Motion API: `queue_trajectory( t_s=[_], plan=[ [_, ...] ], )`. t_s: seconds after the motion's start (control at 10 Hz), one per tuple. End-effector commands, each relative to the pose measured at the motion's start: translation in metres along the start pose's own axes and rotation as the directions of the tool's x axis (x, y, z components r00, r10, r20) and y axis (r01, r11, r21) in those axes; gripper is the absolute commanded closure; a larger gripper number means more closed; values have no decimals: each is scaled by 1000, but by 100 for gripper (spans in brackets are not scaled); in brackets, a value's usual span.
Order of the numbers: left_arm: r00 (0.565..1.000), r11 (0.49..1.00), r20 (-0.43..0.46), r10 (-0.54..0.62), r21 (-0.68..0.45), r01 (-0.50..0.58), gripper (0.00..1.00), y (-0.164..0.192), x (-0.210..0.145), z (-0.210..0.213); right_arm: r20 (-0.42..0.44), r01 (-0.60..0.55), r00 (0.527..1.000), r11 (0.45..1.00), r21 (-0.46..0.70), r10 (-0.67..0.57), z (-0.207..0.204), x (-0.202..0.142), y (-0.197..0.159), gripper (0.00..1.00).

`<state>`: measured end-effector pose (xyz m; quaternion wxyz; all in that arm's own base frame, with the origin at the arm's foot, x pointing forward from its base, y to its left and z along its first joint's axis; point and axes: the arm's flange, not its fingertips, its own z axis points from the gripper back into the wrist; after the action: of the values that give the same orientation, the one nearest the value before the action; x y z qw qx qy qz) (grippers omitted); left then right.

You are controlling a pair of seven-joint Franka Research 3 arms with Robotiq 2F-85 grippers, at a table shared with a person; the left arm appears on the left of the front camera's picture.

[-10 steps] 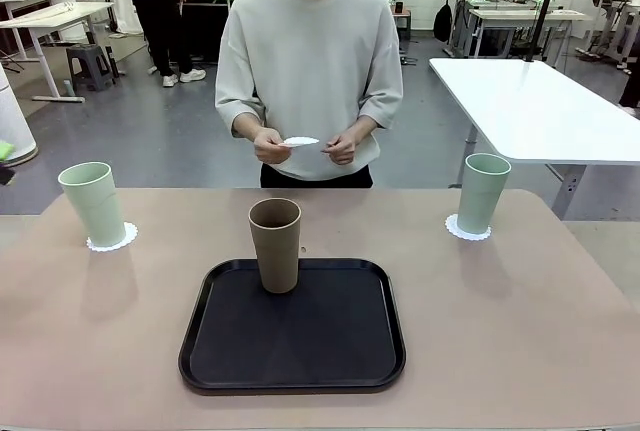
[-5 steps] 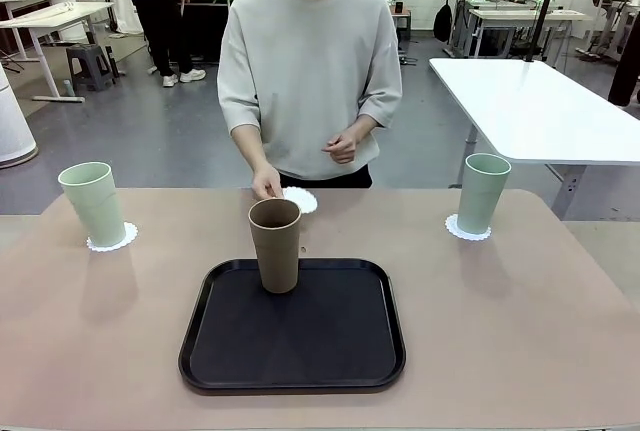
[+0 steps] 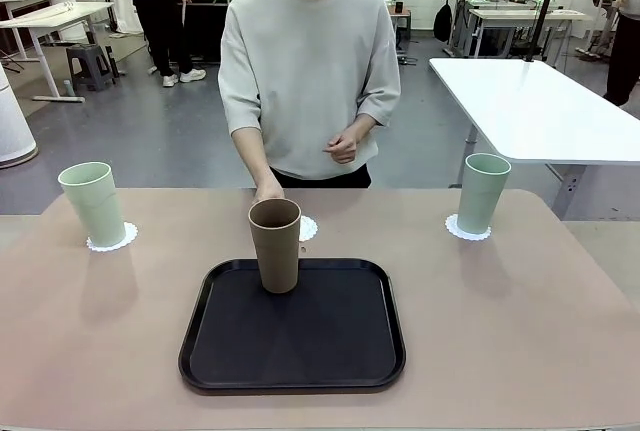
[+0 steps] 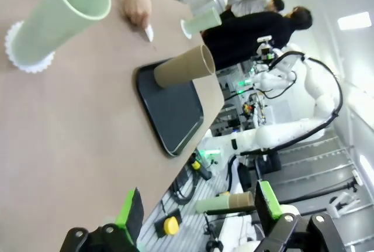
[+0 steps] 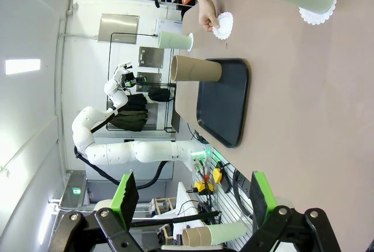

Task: Place coasters on the table and set cups on them.
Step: Take one Reusable plastic cup from the Flat Tray and place it on a coaster set by the human.

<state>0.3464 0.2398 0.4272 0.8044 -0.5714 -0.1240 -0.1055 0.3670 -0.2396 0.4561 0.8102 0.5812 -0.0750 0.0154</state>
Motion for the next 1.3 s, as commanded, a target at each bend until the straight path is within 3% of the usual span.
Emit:
queue_trajectory(
  t_s=[0.0, 1.2],
  plan=[
    [1000, 1000, 17, 17, -7, -17, 0, 3, -7, 3, 1, 15, 1000, 1000, -1, -15, 0, 0, 1, 0],
    [1000, 1000, 17, 17, -7, -17, 0, 3, -7, 3, 1, 15, 1000, 1000, -1, -15, 0, 0, 1, 0]
  ],
)
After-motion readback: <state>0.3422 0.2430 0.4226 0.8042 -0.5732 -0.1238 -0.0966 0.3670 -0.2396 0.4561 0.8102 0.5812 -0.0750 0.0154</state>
